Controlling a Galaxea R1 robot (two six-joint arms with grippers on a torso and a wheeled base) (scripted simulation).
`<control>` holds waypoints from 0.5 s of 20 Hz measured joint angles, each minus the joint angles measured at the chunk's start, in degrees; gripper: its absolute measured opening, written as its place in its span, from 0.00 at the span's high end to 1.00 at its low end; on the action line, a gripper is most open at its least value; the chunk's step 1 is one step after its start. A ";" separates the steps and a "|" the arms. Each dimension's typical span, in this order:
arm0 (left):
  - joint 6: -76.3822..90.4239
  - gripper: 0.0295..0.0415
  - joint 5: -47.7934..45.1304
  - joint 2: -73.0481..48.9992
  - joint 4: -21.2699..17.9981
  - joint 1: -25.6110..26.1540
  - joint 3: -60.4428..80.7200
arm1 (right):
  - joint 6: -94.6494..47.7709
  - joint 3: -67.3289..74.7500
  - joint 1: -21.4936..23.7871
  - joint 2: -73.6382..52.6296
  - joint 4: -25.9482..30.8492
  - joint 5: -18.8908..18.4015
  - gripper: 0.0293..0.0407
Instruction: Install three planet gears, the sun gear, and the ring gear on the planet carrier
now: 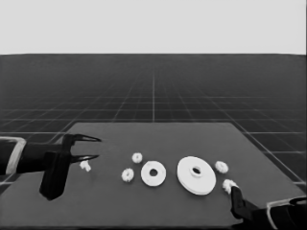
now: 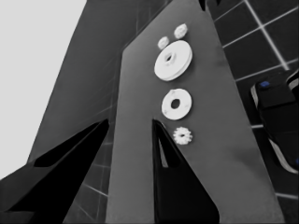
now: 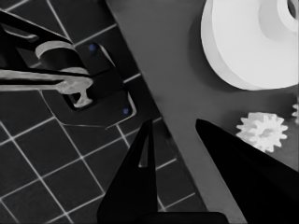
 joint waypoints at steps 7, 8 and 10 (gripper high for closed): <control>-73.73 0.10 52.37 51.43 12.39 17.32 -39.23 | -0.01 -0.04 -0.42 0.02 0.20 0.04 0.20; -79.47 0.16 49.58 56.71 3.35 17.31 -54.23 | 0.00 -0.09 -0.38 0.01 0.13 0.02 0.19; -80.27 0.24 47.05 63.06 -5.77 17.72 -73.01 | 0.00 -0.14 -0.34 0.00 0.06 0.00 0.19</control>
